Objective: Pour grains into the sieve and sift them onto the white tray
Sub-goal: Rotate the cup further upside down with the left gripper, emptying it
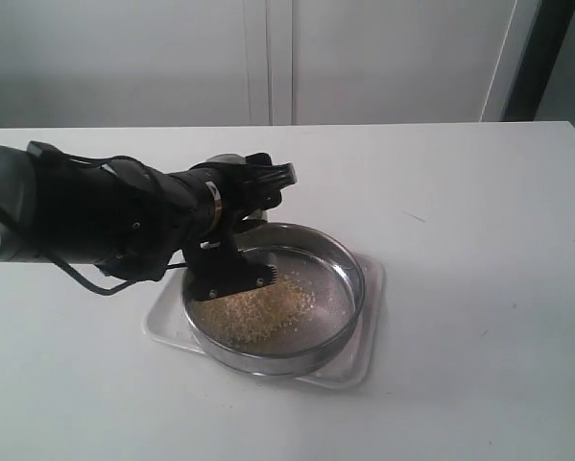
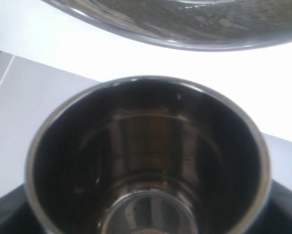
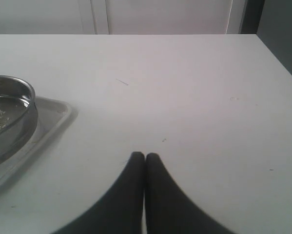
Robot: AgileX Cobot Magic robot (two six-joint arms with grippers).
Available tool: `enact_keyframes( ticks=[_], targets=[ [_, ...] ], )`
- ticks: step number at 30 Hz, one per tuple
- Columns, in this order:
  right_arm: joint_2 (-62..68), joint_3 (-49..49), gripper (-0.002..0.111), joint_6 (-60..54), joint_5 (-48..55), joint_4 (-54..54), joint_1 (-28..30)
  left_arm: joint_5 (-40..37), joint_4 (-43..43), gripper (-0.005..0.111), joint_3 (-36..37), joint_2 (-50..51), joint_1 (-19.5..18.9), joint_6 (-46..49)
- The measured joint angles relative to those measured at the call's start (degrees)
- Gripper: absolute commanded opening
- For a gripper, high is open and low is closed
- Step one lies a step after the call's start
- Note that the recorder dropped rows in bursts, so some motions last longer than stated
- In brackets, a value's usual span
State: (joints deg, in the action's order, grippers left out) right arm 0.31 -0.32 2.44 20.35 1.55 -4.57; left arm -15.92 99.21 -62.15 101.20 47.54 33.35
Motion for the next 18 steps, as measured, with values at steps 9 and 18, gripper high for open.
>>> enact_keyframes(
  ticks=[9, 18],
  targets=[
    [0.0, 0.0, 0.0, 0.0, 0.0, 0.0, 0.0, -5.81, 0.0, 0.0, -0.27, 0.0, 3.71, 0.13],
    [0.0, 0.0, 0.0, 0.0, 0.0, 0.0, 0.0, -15.03, -0.1, 0.0, -0.27, 0.0, 7.15, -2.26]
  ],
)
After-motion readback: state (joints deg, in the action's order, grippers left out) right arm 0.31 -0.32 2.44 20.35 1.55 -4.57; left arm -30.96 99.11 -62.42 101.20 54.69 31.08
